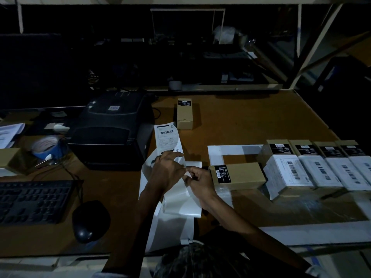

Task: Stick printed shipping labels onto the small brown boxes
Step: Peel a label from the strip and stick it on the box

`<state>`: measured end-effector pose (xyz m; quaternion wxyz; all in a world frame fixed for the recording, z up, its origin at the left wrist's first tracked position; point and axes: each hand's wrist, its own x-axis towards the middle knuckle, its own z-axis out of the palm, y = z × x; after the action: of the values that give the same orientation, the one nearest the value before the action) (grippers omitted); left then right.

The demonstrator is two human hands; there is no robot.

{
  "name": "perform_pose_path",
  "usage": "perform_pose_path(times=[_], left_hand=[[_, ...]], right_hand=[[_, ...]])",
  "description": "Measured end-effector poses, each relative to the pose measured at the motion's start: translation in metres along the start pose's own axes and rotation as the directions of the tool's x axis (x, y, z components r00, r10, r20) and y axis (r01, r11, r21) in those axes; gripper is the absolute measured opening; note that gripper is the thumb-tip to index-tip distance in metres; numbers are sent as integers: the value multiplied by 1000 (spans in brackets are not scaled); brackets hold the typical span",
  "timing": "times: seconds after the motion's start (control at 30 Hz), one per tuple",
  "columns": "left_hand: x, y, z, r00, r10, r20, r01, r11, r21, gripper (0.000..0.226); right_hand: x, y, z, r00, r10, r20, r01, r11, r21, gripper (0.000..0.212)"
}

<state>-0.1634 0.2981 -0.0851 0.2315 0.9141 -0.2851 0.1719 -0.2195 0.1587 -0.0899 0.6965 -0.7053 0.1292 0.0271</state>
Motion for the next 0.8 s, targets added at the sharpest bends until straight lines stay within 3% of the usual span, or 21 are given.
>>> perform_pose_path(times=[0.1,0.3,0.43,0.63,0.8], left_hand=[[0,0,1,1000,10,-1,-10,1000,-12,40],[-3,-3,4,1000,-1,-18,1,999,-36,38],[-2,-10,4,993,-75,89,79,996,-40,37],[1,-9,6,965,-176,192,177,984,11,55],[4,-1,1,967,-187,175,190,982,-3,44]], right_hand=[[-1,0,0,1000,-5,6,5,1000,11,28],[-2,3,-2,999,-44,21,44,999,-11,32],[-3,3,-3,998,-53,18,54,998,-31,25],[0,2,-3,997,-80,13,81,996,-38,26],[-2,1,-4,996,-84,25,85,996,-36,26]])
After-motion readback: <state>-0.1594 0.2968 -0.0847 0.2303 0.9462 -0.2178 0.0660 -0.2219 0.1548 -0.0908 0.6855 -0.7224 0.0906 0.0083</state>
